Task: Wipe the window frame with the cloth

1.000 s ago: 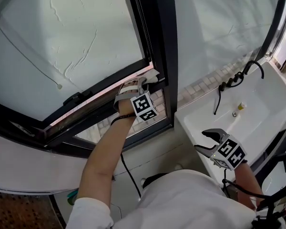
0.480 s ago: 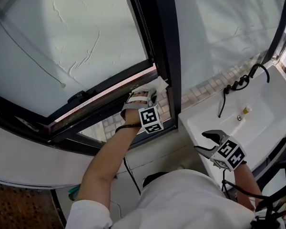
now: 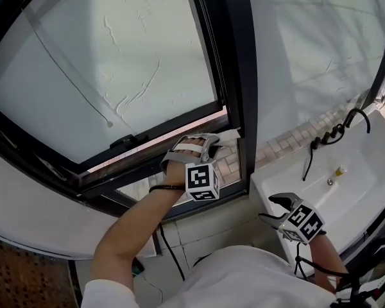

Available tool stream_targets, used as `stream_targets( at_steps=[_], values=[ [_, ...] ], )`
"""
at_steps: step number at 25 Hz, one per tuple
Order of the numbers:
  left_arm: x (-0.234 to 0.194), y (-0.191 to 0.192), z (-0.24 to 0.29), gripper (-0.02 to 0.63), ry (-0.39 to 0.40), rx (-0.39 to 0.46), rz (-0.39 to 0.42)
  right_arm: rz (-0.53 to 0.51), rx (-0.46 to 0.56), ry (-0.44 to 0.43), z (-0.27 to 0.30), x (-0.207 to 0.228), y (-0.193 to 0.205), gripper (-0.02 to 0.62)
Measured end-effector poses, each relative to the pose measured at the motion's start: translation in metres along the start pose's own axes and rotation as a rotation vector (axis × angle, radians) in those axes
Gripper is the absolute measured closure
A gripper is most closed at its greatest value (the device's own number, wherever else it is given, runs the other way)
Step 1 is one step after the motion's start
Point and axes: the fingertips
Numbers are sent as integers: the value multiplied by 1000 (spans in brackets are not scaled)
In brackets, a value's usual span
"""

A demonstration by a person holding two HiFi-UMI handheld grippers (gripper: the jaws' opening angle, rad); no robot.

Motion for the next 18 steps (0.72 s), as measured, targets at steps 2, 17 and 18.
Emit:
stream_targets(
  at_steps=[2, 17, 18],
  values=[
    [-34, -4, -19, 528, -30, 14, 14, -11, 1, -1, 2, -1, -5, 347],
    [-391, -52, -169, 528, -536, -15, 81, -36, 6, 24, -10, 8, -5, 347],
    [-408, -56, -175, 528, -564, -25, 93, -29, 6, 28, -13, 9, -1, 347]
  ],
)
Point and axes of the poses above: the fingertips, and each gripper's own axes: z forward along the fingers, x to its right, y out of its underside, and after that the axes turned 9 degrees about -z, right-handed
